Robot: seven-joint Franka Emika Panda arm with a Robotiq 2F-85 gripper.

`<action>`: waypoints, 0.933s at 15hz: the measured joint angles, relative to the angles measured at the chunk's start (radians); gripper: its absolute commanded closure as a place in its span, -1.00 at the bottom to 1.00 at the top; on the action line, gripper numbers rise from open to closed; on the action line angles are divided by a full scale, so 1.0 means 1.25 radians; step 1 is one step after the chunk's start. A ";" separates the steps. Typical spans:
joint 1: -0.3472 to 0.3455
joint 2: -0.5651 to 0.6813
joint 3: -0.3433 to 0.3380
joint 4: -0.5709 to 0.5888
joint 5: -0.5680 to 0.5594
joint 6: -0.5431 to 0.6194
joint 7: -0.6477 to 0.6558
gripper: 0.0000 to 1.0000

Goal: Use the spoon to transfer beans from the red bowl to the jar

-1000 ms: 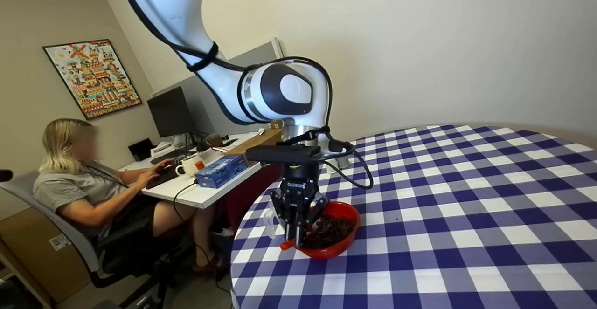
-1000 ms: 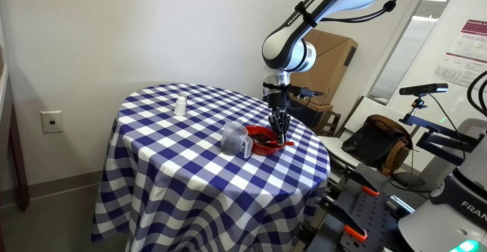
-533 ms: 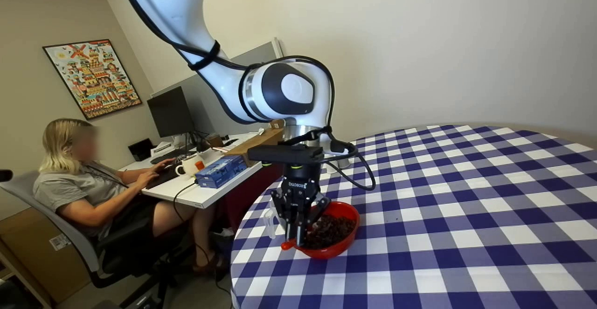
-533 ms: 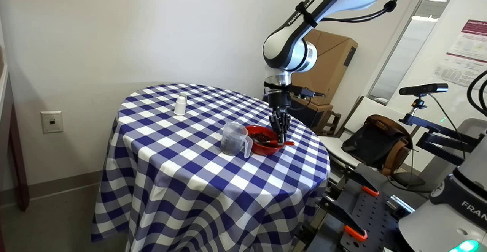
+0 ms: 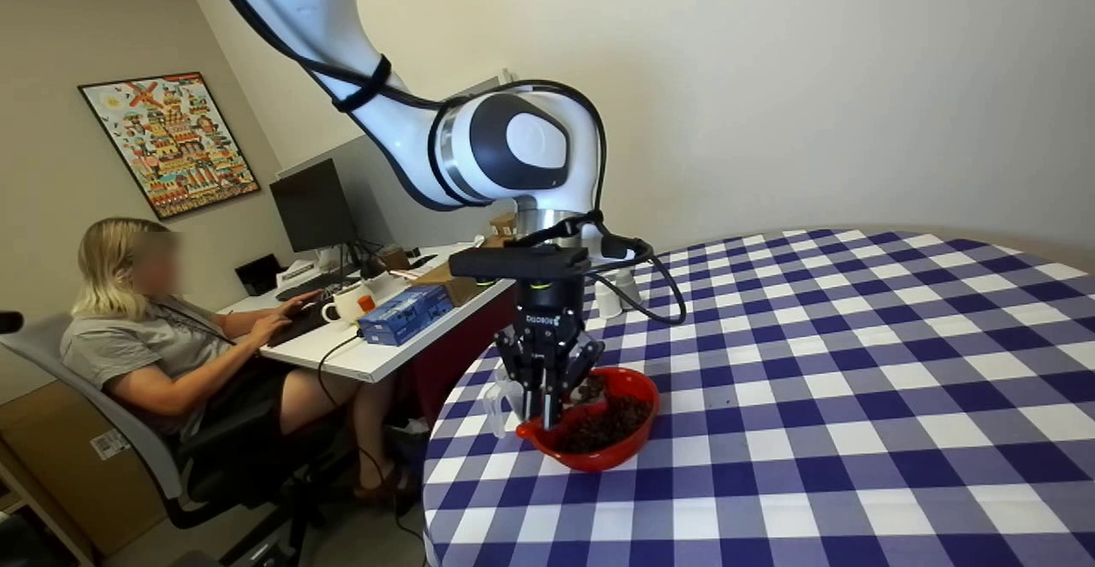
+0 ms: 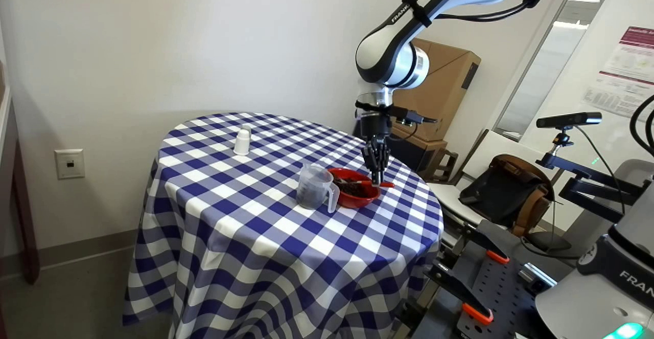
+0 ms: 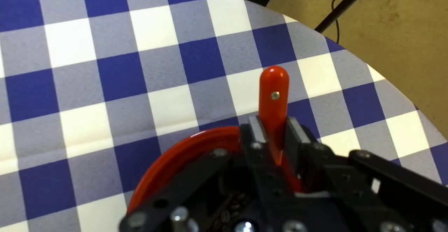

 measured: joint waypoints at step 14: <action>0.030 -0.100 0.021 -0.058 0.000 0.009 -0.018 0.88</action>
